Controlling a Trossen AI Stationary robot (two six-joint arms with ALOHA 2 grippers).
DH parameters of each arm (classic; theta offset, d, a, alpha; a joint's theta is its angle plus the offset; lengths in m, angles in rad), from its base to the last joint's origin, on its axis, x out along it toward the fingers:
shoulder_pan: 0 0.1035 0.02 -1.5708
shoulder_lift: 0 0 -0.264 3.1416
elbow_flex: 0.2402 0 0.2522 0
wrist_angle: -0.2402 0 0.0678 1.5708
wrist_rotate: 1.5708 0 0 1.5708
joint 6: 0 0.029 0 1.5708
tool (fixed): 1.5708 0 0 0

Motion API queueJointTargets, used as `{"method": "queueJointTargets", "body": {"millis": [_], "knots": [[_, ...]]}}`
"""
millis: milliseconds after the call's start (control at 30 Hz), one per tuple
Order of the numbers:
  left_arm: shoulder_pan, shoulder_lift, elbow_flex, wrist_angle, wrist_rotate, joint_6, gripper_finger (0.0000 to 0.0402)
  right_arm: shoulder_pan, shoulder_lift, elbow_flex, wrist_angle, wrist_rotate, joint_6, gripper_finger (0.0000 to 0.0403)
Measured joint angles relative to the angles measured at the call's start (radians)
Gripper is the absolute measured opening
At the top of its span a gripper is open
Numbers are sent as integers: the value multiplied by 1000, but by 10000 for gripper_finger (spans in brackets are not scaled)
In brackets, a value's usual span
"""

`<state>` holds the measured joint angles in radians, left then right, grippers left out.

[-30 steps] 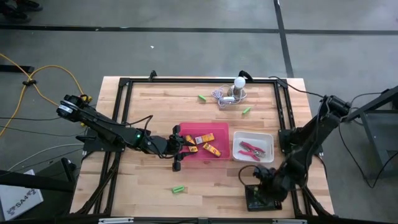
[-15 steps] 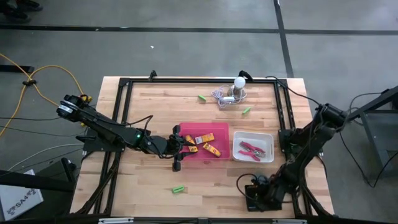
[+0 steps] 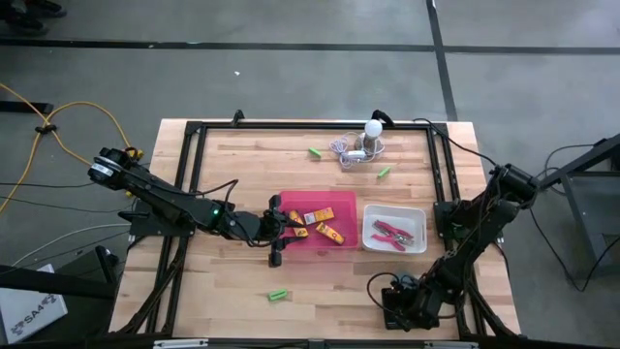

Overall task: Pick & Place School Supplies
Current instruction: Put the green eraser into the black bin

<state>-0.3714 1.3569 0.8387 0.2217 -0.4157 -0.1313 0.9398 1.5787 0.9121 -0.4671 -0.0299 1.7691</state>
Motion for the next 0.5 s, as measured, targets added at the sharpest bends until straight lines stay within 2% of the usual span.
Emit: {"method": "queueJointTargets", "body": {"millis": [167,500], "knots": [[0,0,0,0,0,0,129,0,0,0,0,3,0,41],[0,0,0,0,0,1,129,0,0,0,0,13,0,71]]}}
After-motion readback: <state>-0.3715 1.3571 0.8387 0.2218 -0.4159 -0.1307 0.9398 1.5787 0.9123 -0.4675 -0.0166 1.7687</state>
